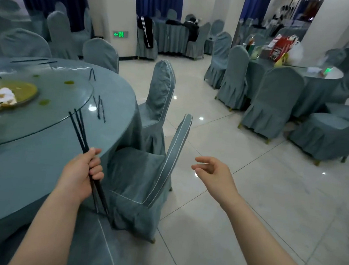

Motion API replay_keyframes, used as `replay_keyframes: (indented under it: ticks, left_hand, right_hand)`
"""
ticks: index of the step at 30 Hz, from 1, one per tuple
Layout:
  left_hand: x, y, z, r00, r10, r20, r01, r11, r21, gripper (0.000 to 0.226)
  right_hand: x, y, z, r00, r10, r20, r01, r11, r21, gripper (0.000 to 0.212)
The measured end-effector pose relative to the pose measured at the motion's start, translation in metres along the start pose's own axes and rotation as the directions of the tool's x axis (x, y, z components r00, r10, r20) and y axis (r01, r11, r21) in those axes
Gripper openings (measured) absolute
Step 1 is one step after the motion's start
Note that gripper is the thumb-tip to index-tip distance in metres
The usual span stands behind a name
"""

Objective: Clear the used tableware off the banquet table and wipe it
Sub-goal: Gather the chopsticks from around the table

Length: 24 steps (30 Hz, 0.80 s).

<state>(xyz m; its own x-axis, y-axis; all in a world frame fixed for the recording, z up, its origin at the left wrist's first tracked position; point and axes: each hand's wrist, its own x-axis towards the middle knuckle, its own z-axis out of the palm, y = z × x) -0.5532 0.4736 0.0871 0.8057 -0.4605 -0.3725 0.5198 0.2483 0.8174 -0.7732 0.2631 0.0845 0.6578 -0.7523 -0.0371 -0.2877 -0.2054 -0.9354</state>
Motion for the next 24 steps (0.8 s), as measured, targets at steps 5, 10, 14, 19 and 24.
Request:
replay_keyframes:
  ticks: [5, 10, 14, 19, 24]
  left_hand:
    - [0.085, -0.021, 0.082, 0.994, -0.035, 0.102, 0.035, 0.999, 0.010, 0.020]
    - [0.151, -0.037, 0.155, 0.994, -0.016, 0.109, 0.013, 1.000, 0.028, 0.019]
    - [0.198, -0.041, 0.212, 0.995, -0.014, 0.099, 0.005, 0.996, 0.091, 0.018]
    - [0.267, -0.051, 0.282, 0.999, 0.034, 0.015, -0.035, 0.992, 0.118, 0.020]
    - [0.321, -0.058, 0.335, 0.985, 0.074, -0.154, -0.065, 0.996, 0.068, 0.020]
  right_hand:
    - [0.105, -0.002, -0.039, 0.997, -0.003, 0.082, 0.009, 0.997, -0.073, 0.023]
    - [0.197, -0.006, -0.079, 0.990, -0.050, 0.135, 0.063, 0.993, -0.095, 0.023]
    - [0.273, 0.008, -0.112, 0.985, -0.031, 0.172, 0.041, 0.998, -0.055, 0.024]
    - [0.391, 0.032, -0.144, 0.961, -0.064, 0.269, 0.070, 0.997, -0.014, 0.024]
    - [0.511, 0.045, -0.164, 0.905, -0.101, 0.413, 0.108, 0.994, 0.007, 0.023]
